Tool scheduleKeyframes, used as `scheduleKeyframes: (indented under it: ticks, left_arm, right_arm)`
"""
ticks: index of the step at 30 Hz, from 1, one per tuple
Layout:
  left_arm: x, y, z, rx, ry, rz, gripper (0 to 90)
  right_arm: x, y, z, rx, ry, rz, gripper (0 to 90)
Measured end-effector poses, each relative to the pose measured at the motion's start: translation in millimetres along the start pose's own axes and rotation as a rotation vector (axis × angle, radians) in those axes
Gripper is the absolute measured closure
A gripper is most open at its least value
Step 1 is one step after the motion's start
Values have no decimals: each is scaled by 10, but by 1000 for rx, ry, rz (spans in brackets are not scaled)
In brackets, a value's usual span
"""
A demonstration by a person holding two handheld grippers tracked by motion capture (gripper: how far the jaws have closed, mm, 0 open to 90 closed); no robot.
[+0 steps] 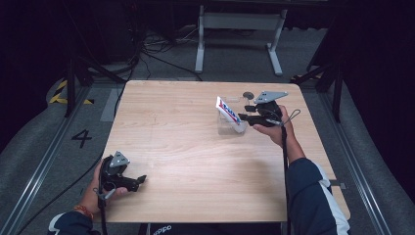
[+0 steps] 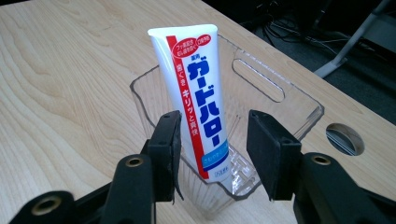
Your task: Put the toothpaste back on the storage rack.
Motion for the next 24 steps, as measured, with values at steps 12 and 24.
scheduleKeyframes:
  ticks: [12,24]
  left_arm:
    - [0,0,0,0,0,0,5]
    - [-5,1,1,0,2,-6,5]
  right_arm:
    - [-58,-71,150,-24,-19,19,492]
    - [-108,-161,346,-34,-51,34,380]
Point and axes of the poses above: each handheld gripper's, and its own axes: z roughly backward along the jaws, y roughly out of its top, x roughly to its right, the point moved 6 cm from there along -z, roughly forward along the jaws, and after that the axes turned 3 degrees about -x, right-handed, at the moved point
